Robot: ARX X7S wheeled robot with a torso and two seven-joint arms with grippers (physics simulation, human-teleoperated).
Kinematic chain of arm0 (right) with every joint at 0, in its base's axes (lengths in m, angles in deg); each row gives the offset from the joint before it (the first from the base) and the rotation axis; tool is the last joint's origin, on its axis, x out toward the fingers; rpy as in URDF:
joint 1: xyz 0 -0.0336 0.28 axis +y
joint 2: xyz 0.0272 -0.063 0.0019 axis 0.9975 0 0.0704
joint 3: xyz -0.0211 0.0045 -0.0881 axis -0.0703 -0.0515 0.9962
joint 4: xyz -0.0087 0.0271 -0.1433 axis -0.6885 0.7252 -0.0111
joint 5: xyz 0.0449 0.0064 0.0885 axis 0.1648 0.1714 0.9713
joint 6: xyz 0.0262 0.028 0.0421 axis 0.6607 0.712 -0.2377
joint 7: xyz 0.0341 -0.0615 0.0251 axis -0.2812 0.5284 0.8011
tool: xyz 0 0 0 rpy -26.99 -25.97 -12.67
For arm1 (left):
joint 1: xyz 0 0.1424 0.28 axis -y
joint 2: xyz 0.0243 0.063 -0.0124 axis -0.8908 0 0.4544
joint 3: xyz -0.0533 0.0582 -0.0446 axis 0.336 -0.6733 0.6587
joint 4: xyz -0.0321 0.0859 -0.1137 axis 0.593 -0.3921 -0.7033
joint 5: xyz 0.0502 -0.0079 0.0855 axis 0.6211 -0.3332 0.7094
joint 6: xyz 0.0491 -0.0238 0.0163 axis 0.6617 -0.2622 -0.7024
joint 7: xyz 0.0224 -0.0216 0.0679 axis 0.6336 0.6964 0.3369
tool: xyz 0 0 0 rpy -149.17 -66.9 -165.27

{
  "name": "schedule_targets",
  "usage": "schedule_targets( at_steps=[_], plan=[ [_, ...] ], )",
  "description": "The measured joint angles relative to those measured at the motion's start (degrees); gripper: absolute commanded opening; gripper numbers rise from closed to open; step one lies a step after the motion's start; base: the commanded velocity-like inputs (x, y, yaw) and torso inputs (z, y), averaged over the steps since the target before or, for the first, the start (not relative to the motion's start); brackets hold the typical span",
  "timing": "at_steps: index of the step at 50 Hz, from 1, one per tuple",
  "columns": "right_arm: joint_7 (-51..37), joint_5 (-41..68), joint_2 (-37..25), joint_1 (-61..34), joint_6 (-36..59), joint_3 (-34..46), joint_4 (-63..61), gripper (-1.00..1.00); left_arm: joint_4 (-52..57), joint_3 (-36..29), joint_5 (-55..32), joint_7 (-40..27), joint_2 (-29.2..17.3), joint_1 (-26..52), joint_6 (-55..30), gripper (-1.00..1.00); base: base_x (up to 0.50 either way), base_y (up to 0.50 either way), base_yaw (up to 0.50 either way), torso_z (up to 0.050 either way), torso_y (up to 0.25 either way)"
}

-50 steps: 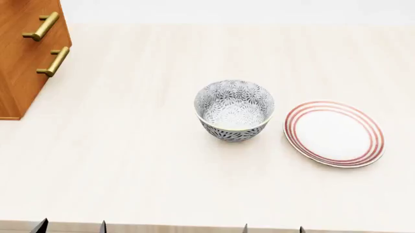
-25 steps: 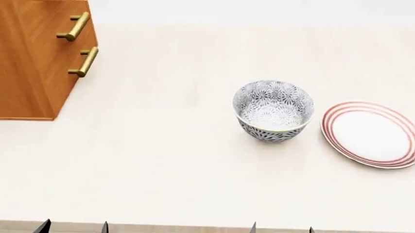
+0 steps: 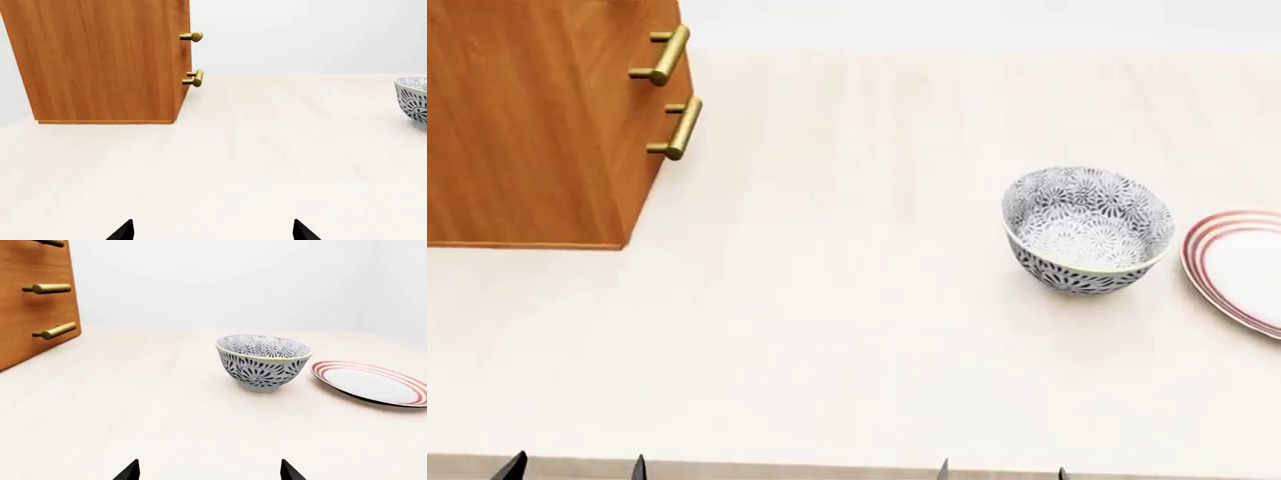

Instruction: Put the bowl on top of the cabinet.

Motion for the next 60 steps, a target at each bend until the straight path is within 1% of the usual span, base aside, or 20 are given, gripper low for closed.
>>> schedule_targets(
  at_steps=[9, 30, 41, 49, 56, 60],
  plan=[
    [-1.27, -0.57, -0.63, 0.15, -0.58, 0.8, -0.03, 1.0, 0.19, -0.65, -0.61, -0.47, -0.42, -0.05, 0.01, 1.0, 0.0, 0.44, 0.0, 0.0, 0.0],
    [-3.76, 0.25, -1.31, 1.59, -0.53, 1.61, -2.86, 1.0, 2.34, -1.65, -0.79, -2.73, -1.49, -1.04, -0.05, 1.0, 0.0, 0.0, 0.0, 0.0, 0.0],
    [-8.88, -2.37, -1.36, 8.06, -0.11, 1.16, -13.33, 1.0, 13.09, -1.84, 1.88, -6.05, -2.83, -8.29, 3.47, 1.0, 0.0, 0.0, 0.0, 0.0, 0.0],
    [-11.34, -4.32, -2.34, 13.24, -4.58, 1.51, -18.55, 1.0, 19.95, -2.18, 3.31, -7.7, -3.73, -13.61, 6.23, 1.0, 0.0, 0.0, 0.0, 0.0, 0.0],
    [-12.64, -5.81, -3.31, 16.46, -7.99, 1.94, -20.96, 1.0, 23.74, -2.3, 3.86, -8.76, -4.31, -16.92, 8.31, 1.0, 0.0, 0.0, 0.0, 0.0, 0.0],
    [-13.19, -6.33, -3.77, 17.71, -9.56, 2.13, -21.71, 1.0, 25.08, -2.34, 3.89, -9.18, -4.58, -18.12, 9.0, 1.0, 0.35, 0.0, 0.0, 0.0, 0.0]
  ],
)
